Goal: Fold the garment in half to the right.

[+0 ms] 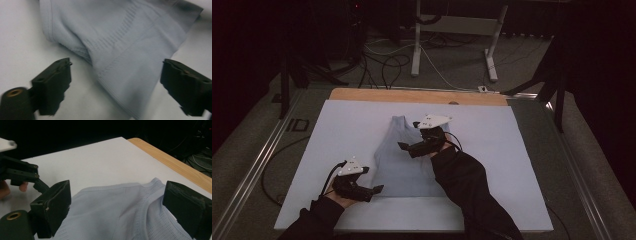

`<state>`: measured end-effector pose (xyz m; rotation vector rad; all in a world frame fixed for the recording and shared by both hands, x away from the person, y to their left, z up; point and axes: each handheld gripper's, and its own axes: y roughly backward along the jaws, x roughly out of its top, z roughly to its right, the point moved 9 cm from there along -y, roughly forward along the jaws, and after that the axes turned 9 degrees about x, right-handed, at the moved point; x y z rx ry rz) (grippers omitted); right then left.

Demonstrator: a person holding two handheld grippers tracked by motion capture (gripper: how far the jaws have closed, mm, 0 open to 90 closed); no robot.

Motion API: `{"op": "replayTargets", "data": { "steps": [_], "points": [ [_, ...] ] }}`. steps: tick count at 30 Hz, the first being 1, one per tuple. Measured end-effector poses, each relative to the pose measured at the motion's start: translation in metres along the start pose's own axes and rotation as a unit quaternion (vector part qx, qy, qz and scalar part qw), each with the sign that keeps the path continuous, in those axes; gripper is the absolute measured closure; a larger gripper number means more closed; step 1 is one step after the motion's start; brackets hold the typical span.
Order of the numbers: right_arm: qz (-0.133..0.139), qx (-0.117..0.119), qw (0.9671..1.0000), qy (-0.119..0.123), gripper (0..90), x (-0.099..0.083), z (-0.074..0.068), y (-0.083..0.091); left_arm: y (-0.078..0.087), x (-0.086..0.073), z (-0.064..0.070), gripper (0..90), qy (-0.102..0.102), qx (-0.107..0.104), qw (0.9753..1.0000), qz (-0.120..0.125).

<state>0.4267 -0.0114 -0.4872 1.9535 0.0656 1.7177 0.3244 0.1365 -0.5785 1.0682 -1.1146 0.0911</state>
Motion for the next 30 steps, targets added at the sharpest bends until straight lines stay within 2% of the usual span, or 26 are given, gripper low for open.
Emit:
{"op": "replayTargets", "data": {
  "steps": [2, 12, 16, 18, 22, 25, 27, 30],
  "points": [
    [-0.001, 0.001, 1.0, 0.002, 8.3, -0.001, 0.0, 0.0, -0.004, -0.002, 0.0, 15.2, 0.006, -0.009, 0.9999, -0.013],
    [0.001, 0.005, 1.0, 0.0, 8.3, -0.002, -0.004, -0.003, -0.014, -0.004, 0.001, 29.8, 0.016, -0.039, 0.9986, -0.032],
    [-0.003, 0.006, 1.0, 0.006, 8.3, -0.001, -0.004, -0.004, -0.014, -0.007, 0.005, 34.6, 0.016, -0.052, 0.9977, -0.041],
    [-0.003, 0.007, 1.0, 0.004, 8.3, -0.001, -0.003, -0.005, -0.013, -0.008, 0.008, 36.3, 0.023, -0.061, 0.997, -0.041],
    [-0.004, 0.007, 1.0, 0.003, 8.3, -0.001, -0.002, -0.006, -0.011, -0.009, 0.014, 38.6, 0.022, -0.07, 0.9965, -0.041],
    [-0.002, 0.008, 1.0, -0.001, 8.3, -0.001, -0.002, -0.008, -0.006, -0.008, 0.018, 38.8, 0.032, -0.079, 0.9957, -0.037],
    [-0.004, 0.007, 1.0, 0.003, 8.3, -0.002, -0.002, -0.009, -0.003, -0.009, 0.017, 39.7, 0.037, -0.075, 0.9958, -0.037],
    [-0.003, 0.01, 0.9999, -0.001, 8.3, -0.003, -0.004, -0.01, -0.001, -0.011, 0.015, 41.1, 0.056, -0.084, 0.994, -0.04]
  ]
}}
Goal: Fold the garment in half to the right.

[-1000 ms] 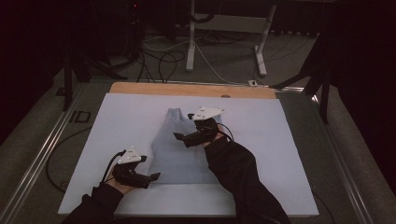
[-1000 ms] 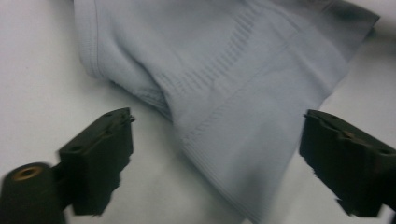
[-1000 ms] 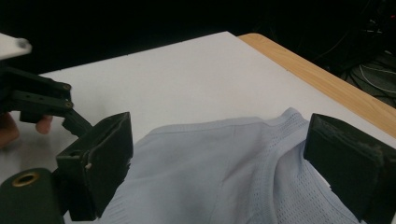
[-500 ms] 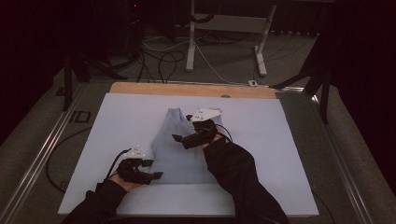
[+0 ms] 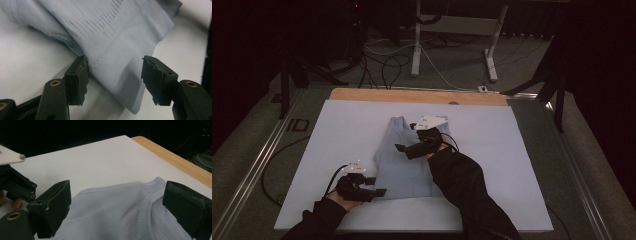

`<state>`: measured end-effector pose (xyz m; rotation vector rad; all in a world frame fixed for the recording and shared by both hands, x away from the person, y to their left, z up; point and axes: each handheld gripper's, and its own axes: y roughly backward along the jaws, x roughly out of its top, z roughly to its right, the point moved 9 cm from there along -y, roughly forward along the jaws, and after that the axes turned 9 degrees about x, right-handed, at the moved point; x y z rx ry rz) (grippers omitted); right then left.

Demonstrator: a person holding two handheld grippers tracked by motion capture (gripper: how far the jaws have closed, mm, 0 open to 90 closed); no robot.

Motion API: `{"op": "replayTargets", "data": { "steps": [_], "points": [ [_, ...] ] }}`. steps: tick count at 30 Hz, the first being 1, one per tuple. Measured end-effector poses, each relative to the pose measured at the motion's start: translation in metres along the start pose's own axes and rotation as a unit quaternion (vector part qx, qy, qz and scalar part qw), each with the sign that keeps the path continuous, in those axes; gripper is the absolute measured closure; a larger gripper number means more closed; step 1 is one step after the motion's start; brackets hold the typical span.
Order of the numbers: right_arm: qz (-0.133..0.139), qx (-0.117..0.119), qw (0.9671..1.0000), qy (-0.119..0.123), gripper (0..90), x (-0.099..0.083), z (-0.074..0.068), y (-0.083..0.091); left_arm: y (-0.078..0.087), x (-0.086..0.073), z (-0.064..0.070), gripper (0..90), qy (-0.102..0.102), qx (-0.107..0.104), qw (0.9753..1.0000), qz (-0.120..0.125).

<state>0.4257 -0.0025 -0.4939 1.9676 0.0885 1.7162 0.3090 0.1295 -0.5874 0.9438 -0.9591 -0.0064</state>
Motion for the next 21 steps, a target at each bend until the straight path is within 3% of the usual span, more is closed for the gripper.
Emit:
{"op": "replayTargets", "data": {
  "steps": [3, 10, 14, 21],
  "points": [
    [-0.001, 0.0, 1.0, 0.005, 8.4, 0.0, -0.002, -0.001, 0.0, -0.004, 0.001, 41.3, 0.003, -0.006, 0.9998, -0.017],
    [0.001, 0.003, 1.0, 0.005, 8.3, 0.001, -0.003, -0.002, -0.006, -0.007, 0.016, 50.6, -0.003, -0.021, 0.9993, -0.03],
    [-0.002, 0.001, 1.0, 0.007, 8.3, 0.0, -0.002, -0.003, -0.006, -0.005, 0.02, 54.5, -0.005, -0.015, 0.9994, -0.031],
    [0.0, 0.002, 1.0, 0.002, 8.3, 0.002, 0.0, -0.007, -0.005, -0.003, 0.021, 68.8, 0.002, 0.008, 0.9993, -0.036]
  ]
}}
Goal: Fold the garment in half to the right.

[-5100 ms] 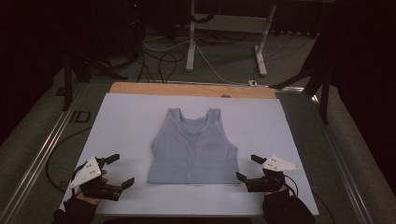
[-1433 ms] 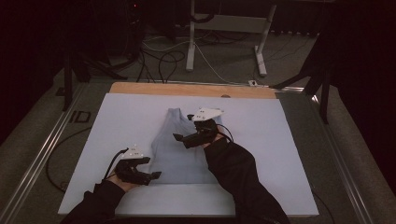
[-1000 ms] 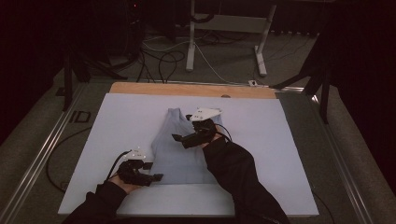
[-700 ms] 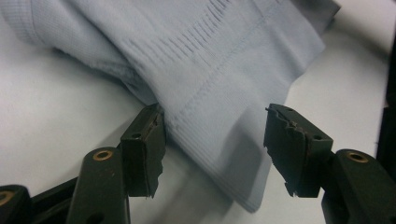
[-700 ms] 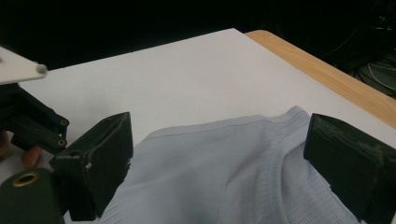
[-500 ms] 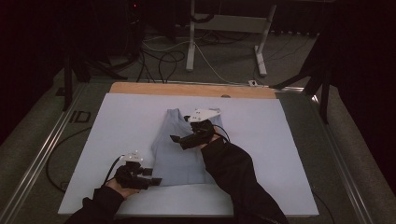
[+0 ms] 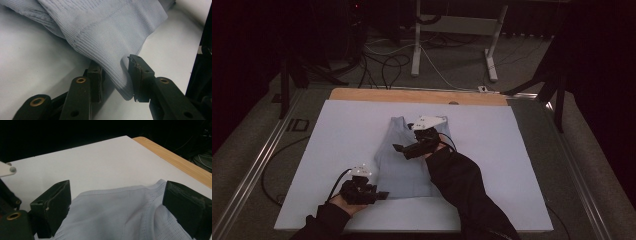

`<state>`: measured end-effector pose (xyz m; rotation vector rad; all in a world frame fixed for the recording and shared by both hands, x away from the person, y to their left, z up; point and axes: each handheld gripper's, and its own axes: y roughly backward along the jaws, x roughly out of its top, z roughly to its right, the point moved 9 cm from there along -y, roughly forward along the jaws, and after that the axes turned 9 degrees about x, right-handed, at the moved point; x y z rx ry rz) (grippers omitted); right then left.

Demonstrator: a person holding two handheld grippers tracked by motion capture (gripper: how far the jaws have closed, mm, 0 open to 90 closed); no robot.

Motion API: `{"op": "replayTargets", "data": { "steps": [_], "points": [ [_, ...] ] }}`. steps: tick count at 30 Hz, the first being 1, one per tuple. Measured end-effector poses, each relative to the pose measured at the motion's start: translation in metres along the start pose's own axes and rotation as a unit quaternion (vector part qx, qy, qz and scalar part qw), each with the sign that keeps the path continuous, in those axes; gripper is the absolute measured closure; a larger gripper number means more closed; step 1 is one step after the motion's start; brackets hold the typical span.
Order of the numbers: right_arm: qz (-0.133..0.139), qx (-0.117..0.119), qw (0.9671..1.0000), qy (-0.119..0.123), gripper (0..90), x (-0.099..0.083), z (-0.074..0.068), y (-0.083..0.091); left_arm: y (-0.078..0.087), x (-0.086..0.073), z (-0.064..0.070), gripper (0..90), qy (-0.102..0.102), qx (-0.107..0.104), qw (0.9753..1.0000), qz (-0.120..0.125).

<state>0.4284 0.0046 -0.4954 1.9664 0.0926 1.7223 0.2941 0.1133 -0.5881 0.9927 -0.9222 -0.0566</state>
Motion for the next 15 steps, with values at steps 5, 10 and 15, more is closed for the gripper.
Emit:
{"op": "replayTargets", "data": {
  "steps": [5, 10, 15],
  "points": [
    [-0.001, 0.0, 1.0, -0.004, 8.4, 0.002, 0.003, -0.006, 0.0, 0.001, 0.005, 81.6, -0.001, 0.0, 1.0, -0.003],
    [-0.011, -0.006, 0.9999, -0.002, 8.4, 0.004, 0.009, -0.015, 0.001, 0.002, 0.009, 85.3, -0.009, 0.004, 0.9999, -0.004],
    [-0.017, -0.01, 0.9998, -0.003, 8.4, 0.011, 0.017, -0.026, 0.006, 0.005, 0.013, 85.8, -0.01, -0.002, 1.0, 0.002]
  ]
}}
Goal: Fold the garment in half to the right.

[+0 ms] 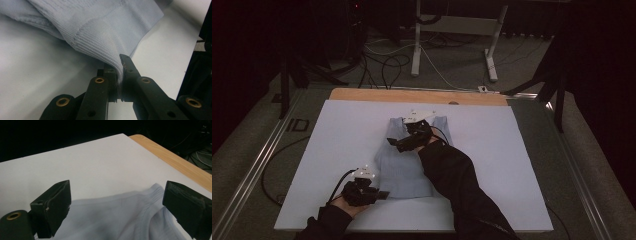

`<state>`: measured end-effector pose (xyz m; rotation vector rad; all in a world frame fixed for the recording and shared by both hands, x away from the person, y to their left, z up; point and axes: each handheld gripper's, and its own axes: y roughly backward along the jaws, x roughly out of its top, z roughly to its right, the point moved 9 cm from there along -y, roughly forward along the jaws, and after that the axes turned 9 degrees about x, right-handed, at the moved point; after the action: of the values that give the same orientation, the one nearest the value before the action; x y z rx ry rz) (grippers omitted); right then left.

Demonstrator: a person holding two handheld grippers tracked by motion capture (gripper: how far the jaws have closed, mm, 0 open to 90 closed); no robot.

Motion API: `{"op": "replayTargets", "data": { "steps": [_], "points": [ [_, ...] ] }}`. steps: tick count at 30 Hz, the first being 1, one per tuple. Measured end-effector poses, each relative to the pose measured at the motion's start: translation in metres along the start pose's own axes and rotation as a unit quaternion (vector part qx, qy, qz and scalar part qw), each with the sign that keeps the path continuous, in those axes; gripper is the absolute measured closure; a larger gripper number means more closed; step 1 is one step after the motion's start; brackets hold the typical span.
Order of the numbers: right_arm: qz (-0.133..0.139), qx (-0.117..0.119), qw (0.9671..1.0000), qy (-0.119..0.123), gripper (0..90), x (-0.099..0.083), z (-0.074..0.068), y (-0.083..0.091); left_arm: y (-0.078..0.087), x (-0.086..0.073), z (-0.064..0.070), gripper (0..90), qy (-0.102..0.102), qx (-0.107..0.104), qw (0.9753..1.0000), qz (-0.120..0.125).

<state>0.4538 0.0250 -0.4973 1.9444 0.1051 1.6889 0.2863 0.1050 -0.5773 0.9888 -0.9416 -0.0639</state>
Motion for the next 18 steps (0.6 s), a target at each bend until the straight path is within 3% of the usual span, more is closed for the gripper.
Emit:
{"op": "replayTargets", "data": {
  "steps": [11, 18],
  "points": [
    [-0.004, -0.011, 0.9995, -0.03, 8.7, 0.009, 0.025, -0.027, 0.004, 0.003, -0.002, 85.9, -0.007, 0.012, 0.9996, 0.024],
    [-0.026, -0.028, 0.9978, -0.055, 8.7, 0.011, 0.046, -0.044, 0.005, 0.006, -0.001, 85.8, -0.011, 0.023, 0.9991, 0.034]
  ]
}}
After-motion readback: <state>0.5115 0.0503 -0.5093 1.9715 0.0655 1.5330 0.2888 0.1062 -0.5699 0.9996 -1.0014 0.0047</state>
